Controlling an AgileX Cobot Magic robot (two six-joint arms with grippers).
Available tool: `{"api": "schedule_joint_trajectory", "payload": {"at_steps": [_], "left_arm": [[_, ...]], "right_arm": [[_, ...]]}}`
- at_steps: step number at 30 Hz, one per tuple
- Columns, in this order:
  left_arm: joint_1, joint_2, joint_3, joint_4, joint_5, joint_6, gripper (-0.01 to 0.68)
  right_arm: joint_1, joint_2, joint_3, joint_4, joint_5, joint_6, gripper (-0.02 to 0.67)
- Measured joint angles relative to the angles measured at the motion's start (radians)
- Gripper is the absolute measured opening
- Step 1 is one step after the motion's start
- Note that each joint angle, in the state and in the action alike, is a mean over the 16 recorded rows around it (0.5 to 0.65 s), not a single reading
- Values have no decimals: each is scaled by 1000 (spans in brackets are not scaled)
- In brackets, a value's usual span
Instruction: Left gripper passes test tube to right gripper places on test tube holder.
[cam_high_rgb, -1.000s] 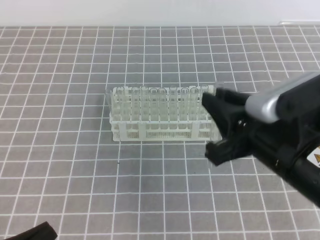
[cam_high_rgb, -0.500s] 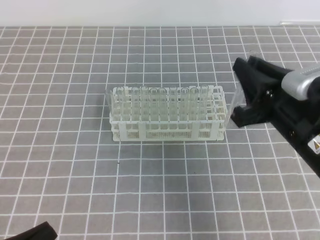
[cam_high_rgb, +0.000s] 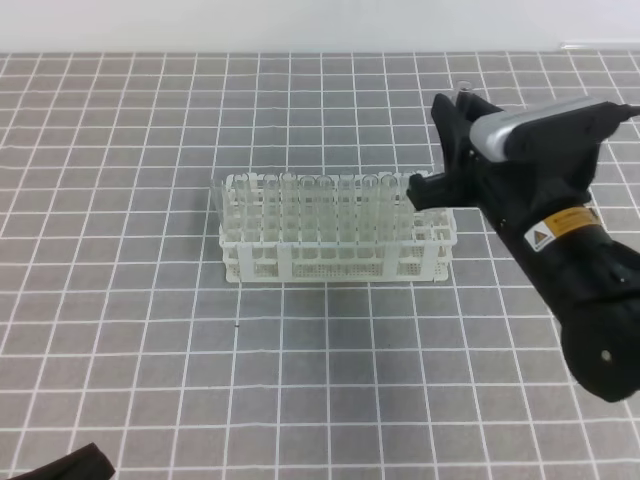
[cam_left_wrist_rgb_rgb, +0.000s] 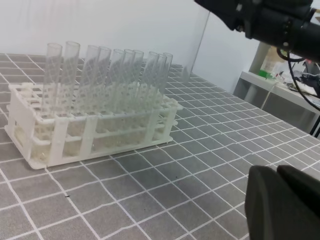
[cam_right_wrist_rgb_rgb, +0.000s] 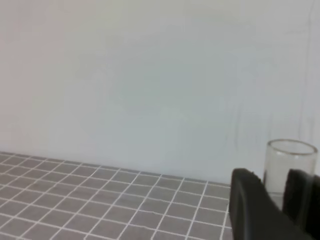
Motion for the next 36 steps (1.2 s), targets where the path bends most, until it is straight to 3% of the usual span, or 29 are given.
{"api": "schedule_joint_trajectory", "payload": {"at_steps": [14,36], "left_arm": [[0,1,-1,0,1,0,-1],[0,-1,-2,0,2,0,-1]], "right_arm": [[0,80,-31,28,-13,-39,102],[0,136,-32,12,-35,13,102]]}}
